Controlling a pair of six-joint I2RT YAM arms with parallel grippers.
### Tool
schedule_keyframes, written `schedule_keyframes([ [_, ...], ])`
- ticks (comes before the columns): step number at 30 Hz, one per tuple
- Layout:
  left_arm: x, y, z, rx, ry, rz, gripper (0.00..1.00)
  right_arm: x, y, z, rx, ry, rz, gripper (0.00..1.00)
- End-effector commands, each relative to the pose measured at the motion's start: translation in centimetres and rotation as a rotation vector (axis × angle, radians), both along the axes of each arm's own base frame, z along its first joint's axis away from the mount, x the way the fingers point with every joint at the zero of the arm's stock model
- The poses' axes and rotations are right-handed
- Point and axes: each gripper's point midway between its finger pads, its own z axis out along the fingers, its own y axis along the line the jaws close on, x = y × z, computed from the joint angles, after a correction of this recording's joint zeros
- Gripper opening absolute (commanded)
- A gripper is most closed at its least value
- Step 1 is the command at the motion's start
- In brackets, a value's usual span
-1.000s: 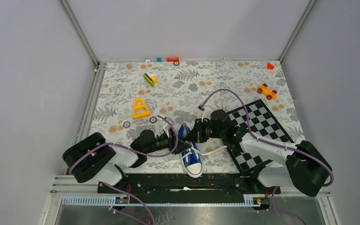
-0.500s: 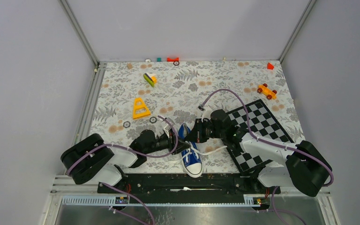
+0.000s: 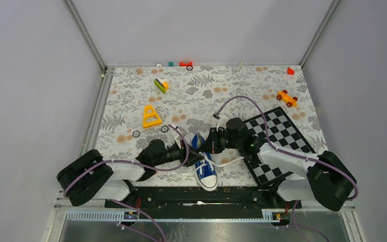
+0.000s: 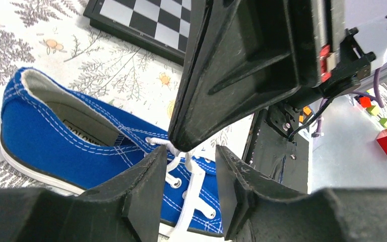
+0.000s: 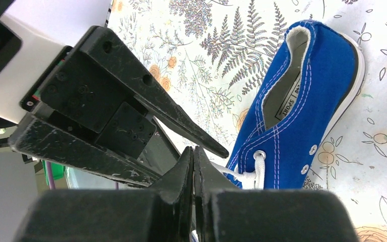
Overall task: Tie the shoes
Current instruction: Adjust the shoelace on the shoelace.
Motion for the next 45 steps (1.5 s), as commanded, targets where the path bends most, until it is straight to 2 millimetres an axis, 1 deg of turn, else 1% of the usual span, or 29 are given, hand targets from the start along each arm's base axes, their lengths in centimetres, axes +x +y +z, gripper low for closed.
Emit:
schedule_keyframes([
  [1,0.6,-0.7,1.0,-0.040,-0.043,0.002,0.43,0.8,1.3,2.7,0.072,-0.048,0.020,0.00],
  [6,0.4,-1.2,0.8,-0.060,-0.033,-0.019,0.38,0.8,1.2,2.7,0.071,-0.047,0.019,0.00],
  [10,0.3,-1.5,1.2,-0.095,-0.029,-0.022,0.38,0.8,1.3,2.7,0.070,-0.047,0.019,0.00],
  [17,0.4,-1.7,1.4,-0.106,-0.032,-0.026,0.36,0.8,1.2,2.6,0.067,-0.042,0.019,0.00],
  [23,0.3,-1.8,0.9,-0.098,-0.021,-0.031,0.26,0.8,1.3,2.6,0.069,-0.043,0.021,0.00],
  [25,0.3,-1.6,0.8,-0.096,-0.020,-0.022,0.27,0.7,1.3,2.5,0.067,-0.042,0.020,0.00],
  [27,0.5,-1.3,0.9,-0.096,-0.024,-0.005,0.32,0.7,1.2,2.5,0.065,-0.040,0.020,0.00],
  [29,0.5,-1.2,1.0,-0.097,-0.030,-0.001,0.33,0.8,1.2,2.5,0.067,-0.042,0.018,0.00],
  [36,0.3,-1.6,0.7,-0.094,-0.017,-0.026,0.26,0.8,1.3,2.7,0.073,-0.043,0.019,0.00],
  [37,0.3,-1.6,0.6,-0.096,-0.013,-0.027,0.26,0.8,1.3,2.7,0.071,-0.042,0.018,0.00],
  [40,0.2,-1.6,0.4,-0.096,-0.006,-0.024,0.31,0.8,1.2,2.6,0.070,-0.041,0.015,0.00],
  [45,0.2,-1.6,0.2,-0.095,-0.002,-0.025,0.30,0.8,1.2,2.6,0.070,-0.039,0.010,0.00],
])
